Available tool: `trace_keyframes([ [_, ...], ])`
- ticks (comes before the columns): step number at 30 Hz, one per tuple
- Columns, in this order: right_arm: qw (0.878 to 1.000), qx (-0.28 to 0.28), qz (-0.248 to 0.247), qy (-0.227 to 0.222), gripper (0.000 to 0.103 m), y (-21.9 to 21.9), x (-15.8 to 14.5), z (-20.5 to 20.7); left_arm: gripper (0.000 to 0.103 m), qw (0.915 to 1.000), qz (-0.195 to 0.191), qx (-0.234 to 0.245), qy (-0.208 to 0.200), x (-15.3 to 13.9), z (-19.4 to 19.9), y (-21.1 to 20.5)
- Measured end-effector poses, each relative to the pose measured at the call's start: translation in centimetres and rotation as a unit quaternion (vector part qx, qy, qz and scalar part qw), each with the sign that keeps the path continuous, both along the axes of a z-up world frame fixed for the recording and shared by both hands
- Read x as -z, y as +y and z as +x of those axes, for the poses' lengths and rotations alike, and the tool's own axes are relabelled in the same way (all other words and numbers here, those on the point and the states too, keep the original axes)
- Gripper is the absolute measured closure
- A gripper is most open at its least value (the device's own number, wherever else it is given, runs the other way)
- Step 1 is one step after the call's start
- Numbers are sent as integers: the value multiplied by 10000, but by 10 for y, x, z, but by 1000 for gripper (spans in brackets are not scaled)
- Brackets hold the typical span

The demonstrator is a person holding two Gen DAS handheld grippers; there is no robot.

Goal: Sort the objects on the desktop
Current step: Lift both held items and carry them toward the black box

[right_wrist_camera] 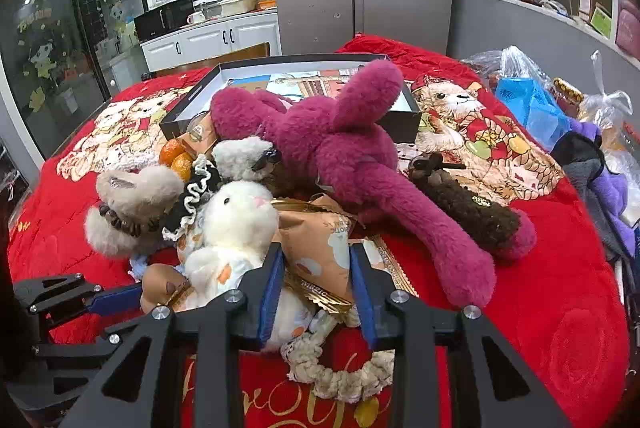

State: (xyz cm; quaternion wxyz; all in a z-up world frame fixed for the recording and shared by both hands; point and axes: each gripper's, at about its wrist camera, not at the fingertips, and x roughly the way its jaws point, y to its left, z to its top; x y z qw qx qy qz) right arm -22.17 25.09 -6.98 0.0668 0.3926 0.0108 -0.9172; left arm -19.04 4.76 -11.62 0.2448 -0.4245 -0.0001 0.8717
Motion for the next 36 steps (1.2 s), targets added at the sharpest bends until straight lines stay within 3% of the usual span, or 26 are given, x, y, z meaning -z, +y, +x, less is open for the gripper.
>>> trace_keyframes([
  [3, 9999, -23, 77, 62, 75, -4, -5, 5, 74, 9998, -87, -85, 147, -8, 3, 1],
  [12, 9990, -166, 200, 370, 75, -16, -31, 21, 75, 9976, -70, -418, 539, -45, 14, -10],
  [21, 9955, -571, -90, 755, 76, -40, -67, 29, 75, 9922, -149, -955, 788, -82, 16, -27],
  [36, 9947, -626, -113, 814, 75, -50, -76, 30, 75, 9884, -362, -1282, 726, -83, 4, -29],
])
